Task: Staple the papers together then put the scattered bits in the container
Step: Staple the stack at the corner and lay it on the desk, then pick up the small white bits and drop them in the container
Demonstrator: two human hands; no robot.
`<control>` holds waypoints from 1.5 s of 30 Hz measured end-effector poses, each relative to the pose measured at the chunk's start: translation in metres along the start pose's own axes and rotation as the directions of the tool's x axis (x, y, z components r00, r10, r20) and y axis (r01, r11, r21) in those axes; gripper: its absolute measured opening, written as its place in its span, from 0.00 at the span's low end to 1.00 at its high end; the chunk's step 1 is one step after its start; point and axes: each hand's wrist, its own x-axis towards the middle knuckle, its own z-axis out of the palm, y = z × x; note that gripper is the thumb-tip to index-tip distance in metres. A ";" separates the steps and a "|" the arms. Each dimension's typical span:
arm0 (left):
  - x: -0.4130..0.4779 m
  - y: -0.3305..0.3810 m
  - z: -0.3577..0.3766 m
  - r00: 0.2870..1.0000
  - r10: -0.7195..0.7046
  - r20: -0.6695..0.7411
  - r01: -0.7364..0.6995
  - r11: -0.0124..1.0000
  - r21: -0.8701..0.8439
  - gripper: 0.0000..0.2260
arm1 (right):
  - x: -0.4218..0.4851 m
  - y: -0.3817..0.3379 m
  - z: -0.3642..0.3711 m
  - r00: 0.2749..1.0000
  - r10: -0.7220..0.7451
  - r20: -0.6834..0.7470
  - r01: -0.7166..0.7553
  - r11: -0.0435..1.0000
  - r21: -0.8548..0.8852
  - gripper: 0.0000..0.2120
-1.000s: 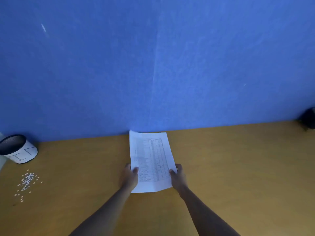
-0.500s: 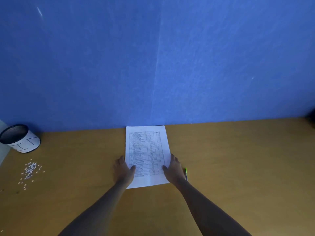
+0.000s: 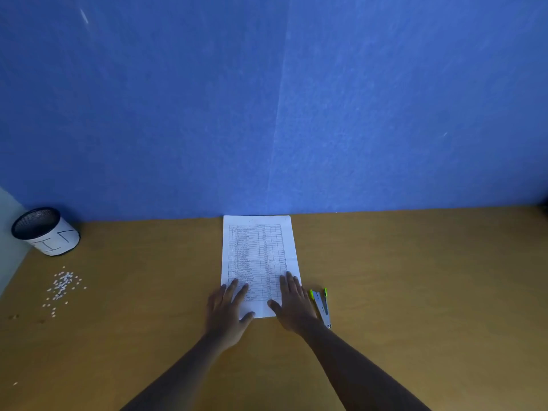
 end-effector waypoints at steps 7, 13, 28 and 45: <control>0.003 0.000 0.000 0.998 0.003 0.067 -0.005 0.999 0.040 0.35 | 0.004 0.001 -0.003 1.000 0.022 0.014 -0.022 1.000 0.011 0.36; 0.003 0.002 -0.003 0.999 0.011 0.039 -0.014 0.995 0.096 0.31 | 0.003 0.004 -0.004 1.000 0.013 -0.001 -0.013 1.000 0.018 0.36; -0.029 0.000 -0.027 0.994 -0.102 -0.037 0.100 0.994 -0.035 0.31 | -0.007 -0.034 0.010 0.970 -0.241 -0.036 0.238 0.968 -0.074 0.32; -0.125 -0.112 -0.034 0.925 -0.366 -0.100 0.355 0.928 -0.109 0.44 | -0.023 -0.155 0.060 0.844 -0.529 0.091 0.536 0.837 -0.105 0.33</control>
